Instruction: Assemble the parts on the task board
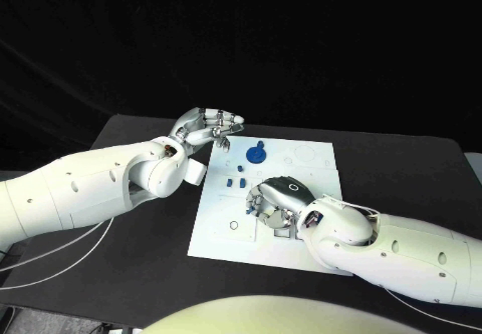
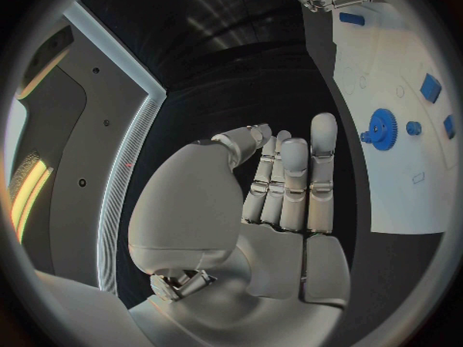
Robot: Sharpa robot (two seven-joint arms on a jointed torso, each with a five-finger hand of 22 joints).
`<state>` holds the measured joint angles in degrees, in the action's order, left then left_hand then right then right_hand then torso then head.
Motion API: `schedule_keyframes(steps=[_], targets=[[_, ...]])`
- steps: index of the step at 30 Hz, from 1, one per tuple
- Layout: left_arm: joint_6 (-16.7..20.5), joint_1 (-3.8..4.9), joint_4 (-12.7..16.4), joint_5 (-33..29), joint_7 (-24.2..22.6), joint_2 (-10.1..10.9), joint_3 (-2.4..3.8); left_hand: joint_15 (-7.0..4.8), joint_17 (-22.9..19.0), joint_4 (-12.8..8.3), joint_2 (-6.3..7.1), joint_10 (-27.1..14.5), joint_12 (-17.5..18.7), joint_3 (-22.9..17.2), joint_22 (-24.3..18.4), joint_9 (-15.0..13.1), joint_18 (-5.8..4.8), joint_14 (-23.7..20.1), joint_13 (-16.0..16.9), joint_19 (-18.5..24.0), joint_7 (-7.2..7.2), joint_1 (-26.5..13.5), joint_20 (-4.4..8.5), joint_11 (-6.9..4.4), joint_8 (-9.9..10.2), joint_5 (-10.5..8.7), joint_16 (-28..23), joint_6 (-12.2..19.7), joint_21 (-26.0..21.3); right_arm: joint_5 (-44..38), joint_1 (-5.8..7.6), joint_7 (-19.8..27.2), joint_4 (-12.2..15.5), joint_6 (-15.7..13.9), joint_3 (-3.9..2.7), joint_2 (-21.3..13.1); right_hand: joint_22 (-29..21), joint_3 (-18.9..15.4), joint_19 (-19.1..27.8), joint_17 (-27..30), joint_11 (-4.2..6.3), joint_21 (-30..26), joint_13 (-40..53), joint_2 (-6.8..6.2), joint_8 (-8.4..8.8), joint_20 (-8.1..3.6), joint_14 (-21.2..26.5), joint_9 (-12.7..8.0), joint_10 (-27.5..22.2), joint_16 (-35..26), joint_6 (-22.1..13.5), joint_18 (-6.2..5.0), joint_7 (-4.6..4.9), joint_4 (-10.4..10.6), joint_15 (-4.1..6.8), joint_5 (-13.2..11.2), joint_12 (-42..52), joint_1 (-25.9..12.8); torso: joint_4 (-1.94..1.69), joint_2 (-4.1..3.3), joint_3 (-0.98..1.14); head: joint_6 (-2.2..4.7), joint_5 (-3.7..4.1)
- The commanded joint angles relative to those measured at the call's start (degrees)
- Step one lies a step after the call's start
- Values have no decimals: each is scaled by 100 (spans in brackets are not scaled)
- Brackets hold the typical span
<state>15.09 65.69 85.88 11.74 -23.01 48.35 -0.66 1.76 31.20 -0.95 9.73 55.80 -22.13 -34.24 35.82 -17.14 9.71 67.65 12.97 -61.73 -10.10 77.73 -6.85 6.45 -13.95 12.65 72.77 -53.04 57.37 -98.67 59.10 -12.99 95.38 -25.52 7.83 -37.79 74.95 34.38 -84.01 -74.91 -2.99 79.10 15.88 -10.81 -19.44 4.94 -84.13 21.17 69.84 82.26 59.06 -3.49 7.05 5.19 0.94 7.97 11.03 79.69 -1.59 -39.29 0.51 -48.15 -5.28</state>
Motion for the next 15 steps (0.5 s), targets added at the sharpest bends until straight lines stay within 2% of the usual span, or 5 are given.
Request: schedule_keyframes(steps=[1, 7, 15], targets=[[-102, 3, 10, 24, -18, -12, 3, 13, -1, -28, -42, -29, -35, 10, -6, -6, 91, -37, -8, 22, -11, -5, -1, 3, -26, 18, -30, -8, -31, -90, -6, -43, -7, 233, 5, 23, 879, -8, -161, -261, -4, 42, -7, 58, -17, -28, -306, 8, 25, 21, 32, 109, 2, -21, 35, 14, -19, 1, -1, -1, -4, 0, 2], [-105, 3, 13, 28, -14, -14, 3, 14, -6, -28, -42, -35, -35, 12, -8, -7, 91, -41, -10, 23, -11, -8, -2, 4, -27, 18, -31, -7, -33, -153, -6, -116, -32, 423, 5, 68, 874, -16, -157, -260, -4, 32, -9, 61, -18, -28, -306, 13, 29, 20, 30, 107, 1, -21, 35, -7, -25, -19, -2, 0, -7, -9, 0], [-104, 3, 17, 35, -9, -11, 4, 14, -6, -28, -42, -35, -35, 12, -8, -7, 91, -41, -10, 23, -11, -8, -2, 4, -27, 18, -31, -7, -33, -278, -5, -191, -32, 529, 5, 116, 878, -20, -159, -256, -3, 36, -10, 62, -19, -28, -306, 16, 32, 18, 28, 108, -1, -22, 35, -22, -29, -30, 0, 0, -8, -18, 0]])
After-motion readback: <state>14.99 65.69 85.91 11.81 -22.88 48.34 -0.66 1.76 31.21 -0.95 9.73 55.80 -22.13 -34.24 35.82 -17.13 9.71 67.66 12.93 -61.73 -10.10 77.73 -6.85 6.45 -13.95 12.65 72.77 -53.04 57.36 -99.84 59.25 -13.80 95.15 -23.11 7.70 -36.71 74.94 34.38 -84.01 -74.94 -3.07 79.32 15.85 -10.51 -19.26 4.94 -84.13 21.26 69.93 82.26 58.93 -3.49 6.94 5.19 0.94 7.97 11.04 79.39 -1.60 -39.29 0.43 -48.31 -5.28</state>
